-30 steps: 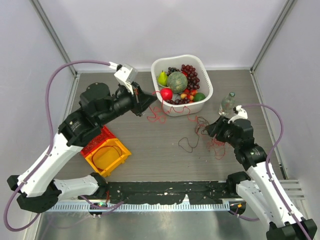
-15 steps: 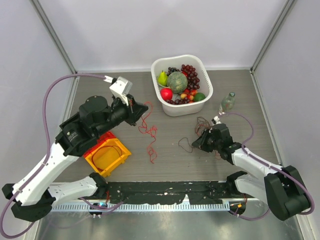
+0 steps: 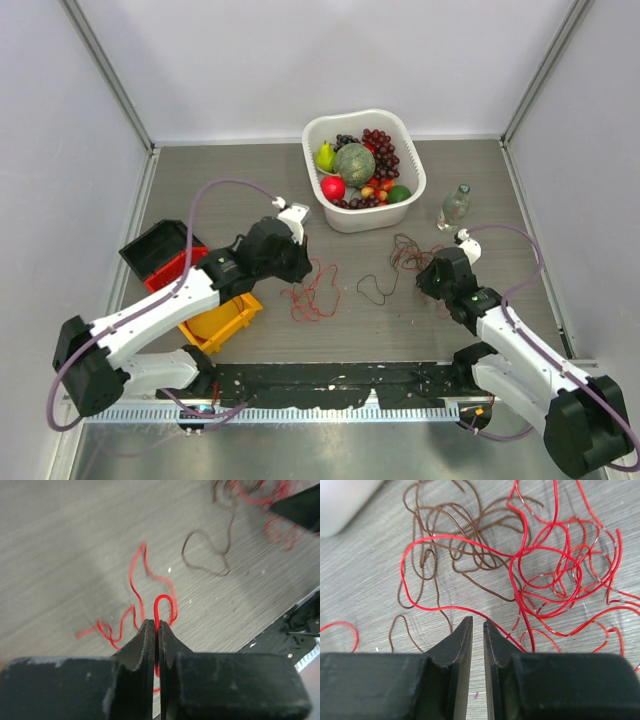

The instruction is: Untangle the cables

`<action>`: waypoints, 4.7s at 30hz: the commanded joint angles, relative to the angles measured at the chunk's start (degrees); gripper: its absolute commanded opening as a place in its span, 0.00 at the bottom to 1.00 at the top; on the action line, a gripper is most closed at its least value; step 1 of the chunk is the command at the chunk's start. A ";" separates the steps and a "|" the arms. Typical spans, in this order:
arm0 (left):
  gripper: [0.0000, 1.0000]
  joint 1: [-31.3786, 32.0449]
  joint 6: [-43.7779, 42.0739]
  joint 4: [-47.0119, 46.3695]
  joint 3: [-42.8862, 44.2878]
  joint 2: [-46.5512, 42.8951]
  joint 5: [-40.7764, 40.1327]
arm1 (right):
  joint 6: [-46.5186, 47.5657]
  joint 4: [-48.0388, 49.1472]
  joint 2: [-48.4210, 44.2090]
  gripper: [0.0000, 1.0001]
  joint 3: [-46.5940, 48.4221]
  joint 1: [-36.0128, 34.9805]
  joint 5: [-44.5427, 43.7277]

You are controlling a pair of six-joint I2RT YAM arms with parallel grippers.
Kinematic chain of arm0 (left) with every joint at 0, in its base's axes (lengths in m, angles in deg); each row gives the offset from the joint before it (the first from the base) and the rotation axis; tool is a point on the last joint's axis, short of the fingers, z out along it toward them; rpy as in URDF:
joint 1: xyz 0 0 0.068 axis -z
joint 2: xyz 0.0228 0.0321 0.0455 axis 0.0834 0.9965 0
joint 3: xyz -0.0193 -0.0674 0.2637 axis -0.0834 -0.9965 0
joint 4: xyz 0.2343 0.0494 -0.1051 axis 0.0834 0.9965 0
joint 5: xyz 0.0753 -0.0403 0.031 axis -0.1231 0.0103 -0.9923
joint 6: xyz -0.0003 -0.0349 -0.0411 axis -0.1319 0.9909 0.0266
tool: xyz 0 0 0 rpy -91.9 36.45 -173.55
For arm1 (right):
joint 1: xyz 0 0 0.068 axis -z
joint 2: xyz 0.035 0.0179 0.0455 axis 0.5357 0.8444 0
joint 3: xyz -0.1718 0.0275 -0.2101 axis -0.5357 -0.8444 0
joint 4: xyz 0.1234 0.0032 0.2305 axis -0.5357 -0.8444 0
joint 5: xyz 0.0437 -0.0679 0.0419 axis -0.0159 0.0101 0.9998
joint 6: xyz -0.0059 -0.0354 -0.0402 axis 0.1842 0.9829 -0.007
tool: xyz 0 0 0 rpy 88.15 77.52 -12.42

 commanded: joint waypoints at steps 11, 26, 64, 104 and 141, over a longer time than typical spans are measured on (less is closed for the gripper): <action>0.54 0.17 7.33 -10.76 -7.32 5.70 -0.06 | 4.61 -0.64 -3.72 0.20 1.60 0.14 0.65; 1.00 0.52 13.75 -2.49 -6.97 11.40 -10.61 | 5.14 0.85 -5.57 0.20 0.19 0.14 3.28; 0.00 -6.67 12.85 21.06 -5.19 -10.11 -34.42 | 6.64 2.61 -7.32 0.20 -0.60 0.14 6.54; 0.84 -21.01 46.10 42.76 -7.77 -5.72 -30.74 | 6.55 3.40 -7.06 0.20 -1.13 0.14 7.86; 0.40 -17.14 36.06 27.38 -10.57 -0.28 -15.78 | 6.29 4.10 -6.18 0.20 -1.48 0.14 8.56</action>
